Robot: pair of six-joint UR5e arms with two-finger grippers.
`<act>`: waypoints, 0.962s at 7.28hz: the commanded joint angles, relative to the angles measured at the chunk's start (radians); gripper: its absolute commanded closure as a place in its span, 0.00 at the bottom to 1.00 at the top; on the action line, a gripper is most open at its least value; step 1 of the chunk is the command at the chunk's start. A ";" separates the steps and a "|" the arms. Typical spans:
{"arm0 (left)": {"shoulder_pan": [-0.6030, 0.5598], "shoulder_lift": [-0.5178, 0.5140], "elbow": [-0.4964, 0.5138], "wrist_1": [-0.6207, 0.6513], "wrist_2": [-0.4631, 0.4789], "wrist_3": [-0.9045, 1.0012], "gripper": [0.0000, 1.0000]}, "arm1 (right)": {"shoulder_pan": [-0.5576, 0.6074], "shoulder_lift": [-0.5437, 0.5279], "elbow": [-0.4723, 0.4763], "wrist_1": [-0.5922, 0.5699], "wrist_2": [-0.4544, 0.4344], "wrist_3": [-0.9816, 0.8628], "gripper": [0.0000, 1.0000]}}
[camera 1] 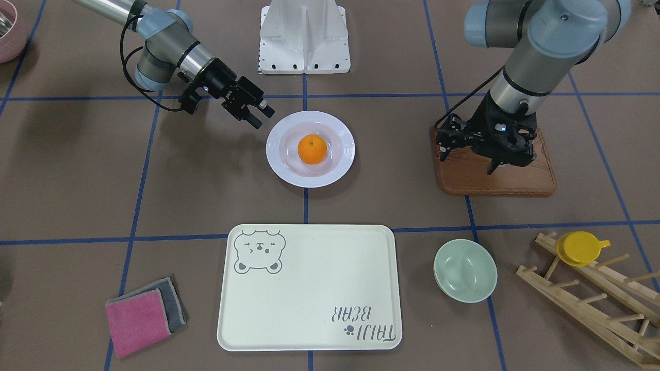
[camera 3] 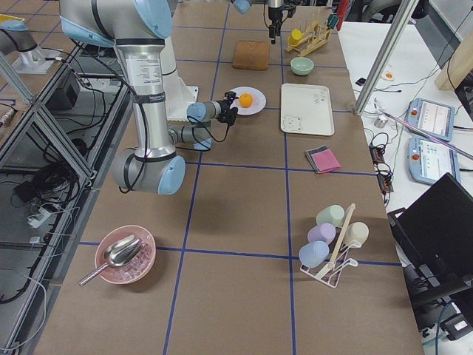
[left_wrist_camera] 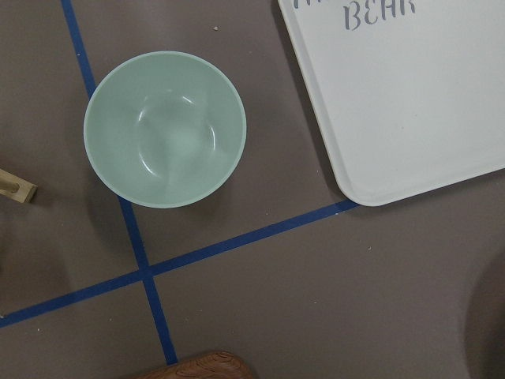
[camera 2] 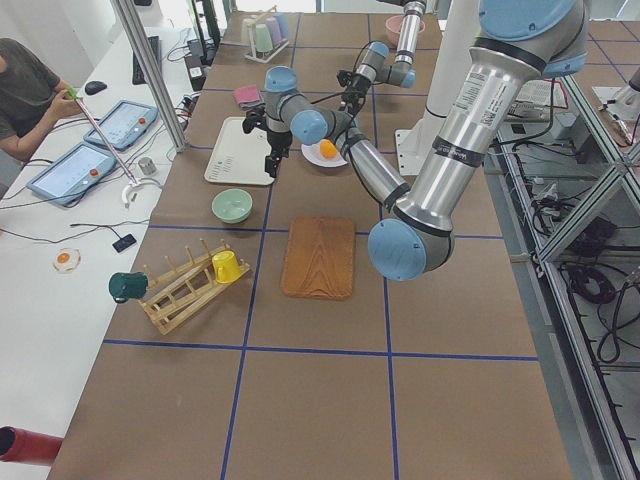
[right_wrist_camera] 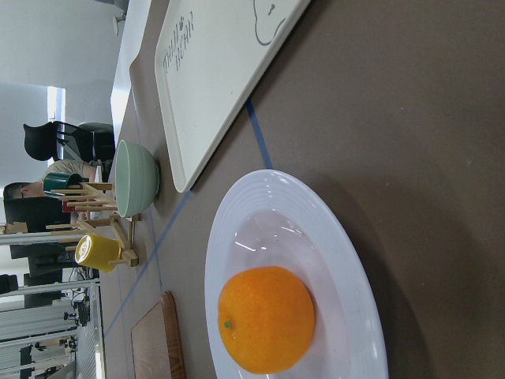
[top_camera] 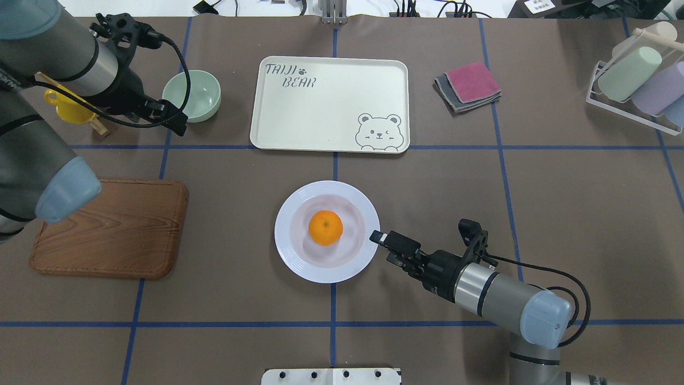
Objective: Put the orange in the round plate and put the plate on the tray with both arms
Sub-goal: 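Grasp the white plate rim with the right gripper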
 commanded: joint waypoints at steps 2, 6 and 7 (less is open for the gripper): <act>0.001 0.001 0.002 0.000 0.001 -0.002 0.01 | -0.015 0.072 -0.084 0.052 -0.064 0.010 0.04; 0.001 0.001 0.000 0.000 -0.001 -0.002 0.01 | -0.004 0.083 -0.124 0.052 -0.072 0.010 0.22; 0.001 0.001 0.000 0.000 0.001 -0.002 0.01 | -0.004 0.085 -0.124 0.052 -0.072 0.012 0.21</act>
